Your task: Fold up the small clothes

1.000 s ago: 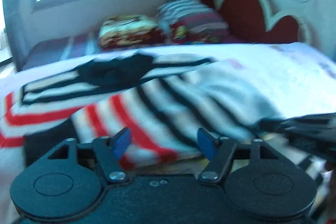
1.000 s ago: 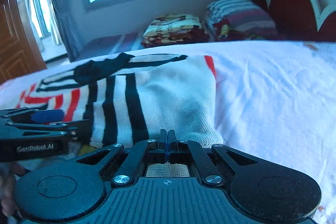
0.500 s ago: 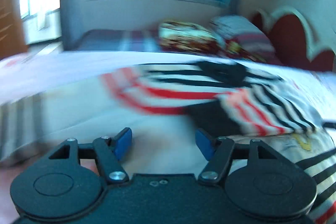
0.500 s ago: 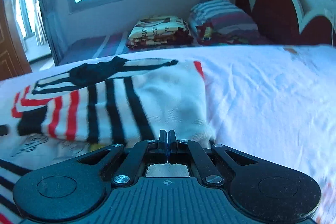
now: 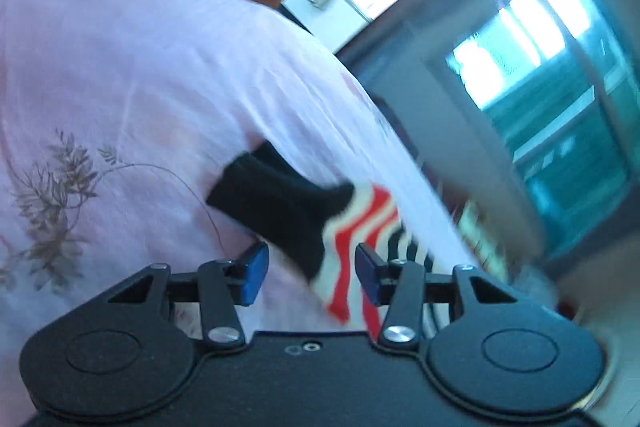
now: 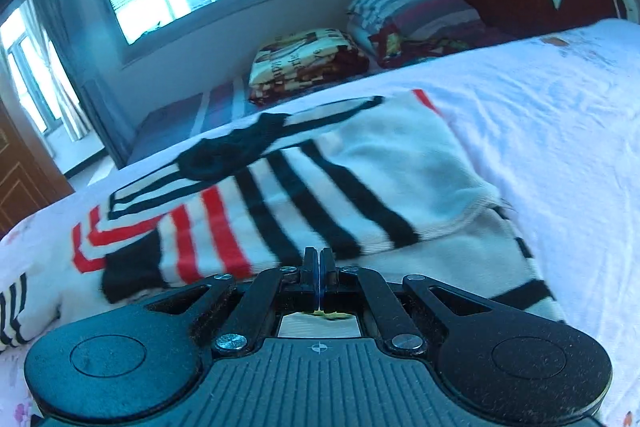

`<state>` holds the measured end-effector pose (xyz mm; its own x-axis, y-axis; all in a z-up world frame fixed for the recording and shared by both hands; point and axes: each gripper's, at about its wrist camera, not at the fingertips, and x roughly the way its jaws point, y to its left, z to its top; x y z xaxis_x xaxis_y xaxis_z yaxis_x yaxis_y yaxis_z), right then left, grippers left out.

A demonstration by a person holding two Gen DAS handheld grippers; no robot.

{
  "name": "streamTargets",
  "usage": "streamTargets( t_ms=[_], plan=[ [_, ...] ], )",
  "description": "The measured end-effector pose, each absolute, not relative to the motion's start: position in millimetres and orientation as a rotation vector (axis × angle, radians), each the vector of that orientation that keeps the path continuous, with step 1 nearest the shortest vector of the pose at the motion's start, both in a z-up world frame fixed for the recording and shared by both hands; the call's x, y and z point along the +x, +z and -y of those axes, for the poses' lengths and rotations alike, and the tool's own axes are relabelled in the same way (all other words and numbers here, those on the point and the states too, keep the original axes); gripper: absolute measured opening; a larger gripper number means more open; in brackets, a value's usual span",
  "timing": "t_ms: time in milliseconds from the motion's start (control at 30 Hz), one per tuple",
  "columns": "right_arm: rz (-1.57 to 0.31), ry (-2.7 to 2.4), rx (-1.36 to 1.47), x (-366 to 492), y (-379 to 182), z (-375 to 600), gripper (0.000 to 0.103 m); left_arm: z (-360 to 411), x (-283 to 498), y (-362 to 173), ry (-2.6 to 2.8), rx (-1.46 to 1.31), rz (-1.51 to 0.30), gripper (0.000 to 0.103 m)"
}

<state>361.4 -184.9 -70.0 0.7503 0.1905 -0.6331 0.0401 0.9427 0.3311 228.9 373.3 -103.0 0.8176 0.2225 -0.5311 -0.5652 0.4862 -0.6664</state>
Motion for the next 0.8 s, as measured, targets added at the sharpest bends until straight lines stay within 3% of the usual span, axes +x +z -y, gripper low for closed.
streamTargets(
  t_ms=[67, 133, 300, 533, 800],
  plan=[
    [-0.718, 0.094, 0.325, 361.0, -66.2, 179.7, 0.000, -380.0, 234.2, -106.0, 0.499, -0.977, -0.376, 0.039],
    [-0.718, 0.092, 0.323, 361.9, -64.1, 178.5, 0.000, -383.7, 245.1, -106.1, 0.479, -0.976, -0.398, 0.006],
    [-0.712, 0.086, 0.303, 369.4, -61.2, 184.1, 0.000, -343.8, 268.9, -71.8, 0.372, -0.794, -0.368, 0.006],
    [-0.695, 0.090, 0.323, 378.4, -62.7, 213.8, 0.000, -211.9, 361.6, -28.6, 0.101, -0.466, -0.448, 0.006],
    [-0.681, 0.093, 0.372, 381.9, -67.7, 262.8, 0.000, -40.5, 447.4, -46.4, -0.162, -0.243, -0.566, 0.006]
  ],
)
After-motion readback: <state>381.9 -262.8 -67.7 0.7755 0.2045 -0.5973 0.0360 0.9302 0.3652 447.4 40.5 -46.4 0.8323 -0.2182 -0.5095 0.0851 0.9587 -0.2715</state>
